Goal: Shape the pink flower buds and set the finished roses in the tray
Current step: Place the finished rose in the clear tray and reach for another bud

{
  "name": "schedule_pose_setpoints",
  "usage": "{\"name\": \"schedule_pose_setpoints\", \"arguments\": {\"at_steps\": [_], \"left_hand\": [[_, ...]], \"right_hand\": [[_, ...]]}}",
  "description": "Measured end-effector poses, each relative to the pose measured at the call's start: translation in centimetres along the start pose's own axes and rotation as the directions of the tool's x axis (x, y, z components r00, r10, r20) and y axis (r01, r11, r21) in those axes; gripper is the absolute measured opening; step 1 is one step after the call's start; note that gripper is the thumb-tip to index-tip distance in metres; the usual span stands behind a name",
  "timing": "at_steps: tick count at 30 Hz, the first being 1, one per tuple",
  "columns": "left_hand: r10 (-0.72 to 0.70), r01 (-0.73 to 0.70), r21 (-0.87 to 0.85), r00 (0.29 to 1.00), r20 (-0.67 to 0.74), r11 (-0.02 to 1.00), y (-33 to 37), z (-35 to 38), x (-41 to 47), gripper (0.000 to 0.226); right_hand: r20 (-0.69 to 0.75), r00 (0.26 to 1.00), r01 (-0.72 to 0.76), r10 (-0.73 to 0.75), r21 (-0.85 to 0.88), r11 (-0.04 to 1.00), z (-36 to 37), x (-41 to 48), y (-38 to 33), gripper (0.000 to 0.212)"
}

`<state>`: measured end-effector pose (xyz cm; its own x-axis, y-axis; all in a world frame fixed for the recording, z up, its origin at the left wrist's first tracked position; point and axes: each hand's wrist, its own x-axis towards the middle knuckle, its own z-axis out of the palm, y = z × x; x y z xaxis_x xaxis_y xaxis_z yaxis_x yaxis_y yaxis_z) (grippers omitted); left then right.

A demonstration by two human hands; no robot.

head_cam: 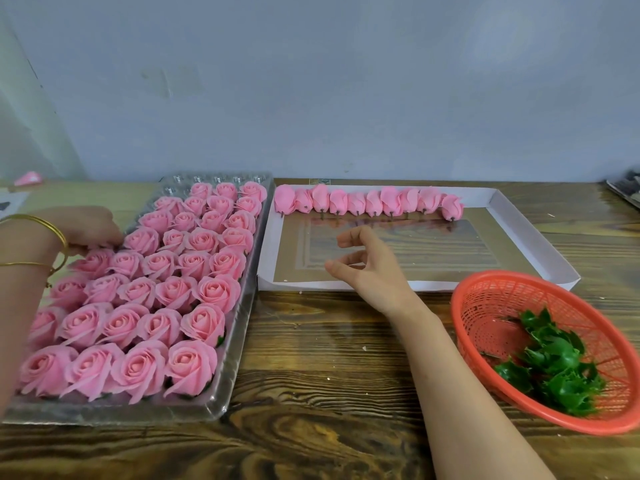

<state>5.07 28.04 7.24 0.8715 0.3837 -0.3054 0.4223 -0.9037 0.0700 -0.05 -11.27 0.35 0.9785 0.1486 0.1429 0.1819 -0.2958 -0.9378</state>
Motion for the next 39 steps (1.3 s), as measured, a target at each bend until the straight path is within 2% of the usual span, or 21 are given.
{"name": "schedule_pose_setpoints", "arguments": {"at_steps": [11, 20, 25, 27, 31, 36, 39], "left_hand": [[0.037, -0.041, 0.122, 0.999, 0.035, 0.992, 0.4, 0.3, 0.6, 0.028], [0.029, -0.035, 0.257, 0.999, 0.027, 0.966, 1.1, 1.1, 0.2, 0.034], [0.086, -0.089, 0.38, 0.996, 0.027, 0.92, 1.4, 1.3, -0.1, 0.03], [0.085, -0.105, 0.34, 0.994, 0.073, 0.934, 1.1, 1.5, 0.3, 0.025], [0.151, -0.163, 0.131, 0.984, 0.096, 0.978, 0.5, 1.9, 1.4, 0.018], [0.12, -0.124, 0.053, 0.99, 0.068, 0.991, 0.3, 2.2, 1.6, 0.037], [0.108, -0.111, 0.039, 0.992, 0.066, 0.993, 0.5, 2.1, 1.5, 0.037]], "right_hand": [[-0.001, 1.0, -0.027, 0.027, -0.02, 0.999, -0.2, -0.1, -0.2, 0.032], [0.001, 1.0, -0.029, 0.029, -0.052, 0.998, -0.2, -0.1, -0.2, 0.032], [-0.002, 1.0, -0.028, 0.028, -0.059, 0.998, -0.2, -0.1, -0.2, 0.031], [0.003, 1.0, -0.03, 0.03, -0.063, 0.998, -0.2, -0.1, -0.2, 0.031], [0.01, 0.999, -0.039, 0.039, -0.061, 0.997, -0.2, -0.2, -0.3, 0.031], [0.01, 0.999, -0.041, 0.042, -0.074, 0.996, -0.2, -0.2, -0.5, 0.03], [0.013, 0.999, -0.049, 0.05, -0.073, 0.996, -0.2, -0.3, -0.6, 0.03]]}}
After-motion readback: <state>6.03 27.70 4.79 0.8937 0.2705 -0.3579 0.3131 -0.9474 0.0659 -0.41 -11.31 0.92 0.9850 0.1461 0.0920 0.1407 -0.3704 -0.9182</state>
